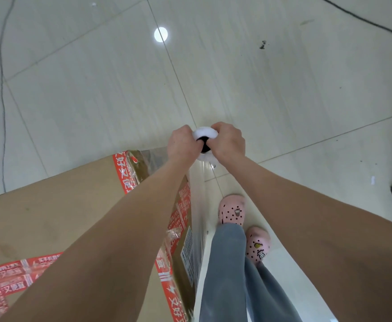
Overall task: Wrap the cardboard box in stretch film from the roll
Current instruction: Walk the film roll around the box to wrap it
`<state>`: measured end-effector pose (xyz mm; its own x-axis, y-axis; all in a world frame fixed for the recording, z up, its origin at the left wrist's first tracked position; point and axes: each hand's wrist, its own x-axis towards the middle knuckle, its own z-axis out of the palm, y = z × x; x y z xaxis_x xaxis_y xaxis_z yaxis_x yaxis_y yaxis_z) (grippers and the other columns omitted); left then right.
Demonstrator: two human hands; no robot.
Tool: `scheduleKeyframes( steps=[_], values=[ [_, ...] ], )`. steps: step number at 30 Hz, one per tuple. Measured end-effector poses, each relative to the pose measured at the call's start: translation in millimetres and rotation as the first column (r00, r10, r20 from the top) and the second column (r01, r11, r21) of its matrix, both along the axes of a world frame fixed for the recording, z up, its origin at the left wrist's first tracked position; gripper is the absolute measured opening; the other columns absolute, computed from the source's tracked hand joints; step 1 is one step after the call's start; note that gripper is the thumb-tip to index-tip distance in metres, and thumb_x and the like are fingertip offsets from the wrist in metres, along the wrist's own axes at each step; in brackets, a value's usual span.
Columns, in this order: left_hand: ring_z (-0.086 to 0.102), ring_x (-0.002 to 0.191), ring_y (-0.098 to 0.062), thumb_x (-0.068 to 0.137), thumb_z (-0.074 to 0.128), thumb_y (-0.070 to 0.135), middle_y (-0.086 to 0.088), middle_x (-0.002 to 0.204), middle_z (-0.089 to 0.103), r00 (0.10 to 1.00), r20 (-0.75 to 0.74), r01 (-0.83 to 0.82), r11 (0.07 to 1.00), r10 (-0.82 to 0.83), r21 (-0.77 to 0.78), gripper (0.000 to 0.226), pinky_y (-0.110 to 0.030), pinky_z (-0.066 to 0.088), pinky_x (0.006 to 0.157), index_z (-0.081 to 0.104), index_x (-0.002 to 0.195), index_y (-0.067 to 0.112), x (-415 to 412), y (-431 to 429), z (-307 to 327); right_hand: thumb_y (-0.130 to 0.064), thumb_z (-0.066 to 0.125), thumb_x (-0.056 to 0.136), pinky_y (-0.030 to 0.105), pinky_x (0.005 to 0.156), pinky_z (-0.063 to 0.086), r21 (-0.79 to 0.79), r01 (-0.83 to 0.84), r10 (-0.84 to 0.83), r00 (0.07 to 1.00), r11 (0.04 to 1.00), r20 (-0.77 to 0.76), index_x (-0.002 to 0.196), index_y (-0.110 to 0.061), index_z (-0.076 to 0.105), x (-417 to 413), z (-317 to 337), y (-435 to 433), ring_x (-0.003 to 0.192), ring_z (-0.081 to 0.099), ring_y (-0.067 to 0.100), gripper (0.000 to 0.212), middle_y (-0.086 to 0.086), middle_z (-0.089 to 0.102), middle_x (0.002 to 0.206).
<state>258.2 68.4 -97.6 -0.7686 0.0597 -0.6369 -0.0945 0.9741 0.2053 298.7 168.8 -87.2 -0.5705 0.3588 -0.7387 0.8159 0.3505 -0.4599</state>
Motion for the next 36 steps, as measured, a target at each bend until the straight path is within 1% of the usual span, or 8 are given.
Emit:
scheduleKeyframes(
  steps=[5, 11, 16, 19, 23, 29, 32, 36],
  values=[
    [0.051, 0.075, -0.023, 0.082, 0.056, 0.016, -0.007, 0.086, 0.057, 0.996, 0.039, -0.084, 0.996, 0.085, -0.016, 0.015, -0.03, 0.037, 0.06, 0.053, 0.093, 0.006, -7.8, -17.8, -1.1, -0.023, 0.059, 0.082, 0.031, 0.059, 0.048, -0.217, 0.106, -0.076, 0.987, 0.97, 0.141, 0.117, -0.015, 0.052, -5.9, -8.1, -18.3, 0.077, 0.058, 0.024, 0.036, 0.004, 0.059, 0.1],
    [0.058, 0.099, -0.025, 0.085, 0.052, 0.015, -0.004, 0.108, 0.062, 0.955, 0.024, 0.298, 0.954, -0.297, -0.044, 0.033, -0.03, 0.04, 0.069, 0.057, 0.117, 0.017, -25.1, -7.8, -0.2, -0.013, 0.051, 0.078, 0.041, 0.073, 0.057, -0.198, 0.165, -0.14, 0.981, 0.966, 0.136, 0.102, -0.014, 0.057, -11.6, -12.7, -24.2, 0.082, 0.063, 0.029, 0.025, 0.009, 0.063, 0.099],
    [0.058, 0.092, -0.027, 0.082, 0.052, 0.01, -0.006, 0.101, 0.057, 0.836, -0.06, 0.536, 0.835, -0.545, -0.124, 0.022, -0.032, 0.035, 0.061, 0.06, 0.103, 0.013, -32.6, 5.5, 2.2, -0.024, 0.058, 0.08, 0.037, 0.065, 0.052, -0.124, 0.143, -0.129, 0.985, 0.982, 0.114, 0.095, -0.016, 0.048, -16.0, -14.8, -18.5, 0.077, 0.059, 0.026, 0.019, -0.001, 0.052, 0.079],
    [0.058, 0.088, -0.03, 0.081, 0.052, 0.01, -0.008, 0.099, 0.056, 0.892, -0.076, 0.435, 0.893, -0.445, -0.112, 0.02, -0.032, 0.036, 0.06, 0.058, 0.1, 0.01, -40.7, 1.8, 2.7, -0.02, 0.057, 0.08, 0.038, 0.067, 0.053, -0.04, 0.072, -0.069, 0.994, 0.997, 0.089, 0.094, -0.02, 0.044, -26.7, -12.0, -12.8, 0.076, 0.057, 0.025, 0.019, -0.005, 0.047, 0.074],
    [0.055, 0.08, -0.027, 0.078, 0.056, 0.016, -0.006, 0.091, 0.058, 0.992, -0.071, 0.1, 0.992, -0.106, -0.079, 0.017, -0.031, 0.038, 0.06, 0.058, 0.094, 0.012, -54.6, -3.4, 4.7, -0.015, 0.054, 0.083, 0.031, 0.062, 0.04, 0.025, -0.048, 0.047, 0.999, 0.999, 0.008, 0.098, -0.019, 0.048, -56.7, -5.2, -6.5, 0.076, 0.053, 0.022, 0.017, -0.001, 0.054, 0.089],
    [0.05, 0.069, -0.024, 0.075, 0.062, 0.023, -0.002, 0.073, 0.054, 0.942, -0.07, -0.33, 0.944, 0.328, -0.021, 0.016, -0.026, 0.027, 0.046, 0.05, 0.078, 0.012, -69.7, -21.6, 6.1, -0.021, 0.059, 0.084, 0.032, 0.067, 0.043, -0.083, -0.085, 0.08, 0.995, 0.993, -0.065, 0.112, -0.016, 0.047, -83.4, -4.1, -13.7, 0.086, 0.058, 0.024, 0.032, 0.002, 0.051, 0.109],
    [0.05, 0.072, -0.024, 0.077, 0.062, 0.024, -0.003, 0.077, 0.055, 0.924, -0.035, -0.382, 0.921, 0.38, -0.076, 0.017, -0.027, 0.029, 0.05, 0.051, 0.081, 0.012, -74.9, -27.6, 7.6, -0.028, 0.062, 0.085, 0.029, 0.066, 0.043, -0.199, -0.098, 0.103, 0.995, 0.975, 0.015, 0.113, -0.018, 0.047, -88.6, -7.4, -19.1, 0.082, 0.058, 0.023, 0.033, 0.001, 0.056, 0.097],
    [0.055, 0.09, -0.027, 0.081, 0.058, 0.017, -0.007, 0.099, 0.059, 0.967, 0.017, -0.252, 0.964, 0.254, -0.086, 0.026, -0.032, 0.039, 0.066, 0.056, 0.107, 0.012, -80.2, -28.3, 11.6, -0.022, 0.063, 0.083, 0.028, 0.062, 0.044, -0.249, -0.02, 0.034, 0.998, 0.968, 0.052, 0.104, -0.02, 0.05, -92.6, -10.6, -26.7, 0.079, 0.058, 0.022, 0.025, -0.001, 0.057, 0.09]
  ],
)
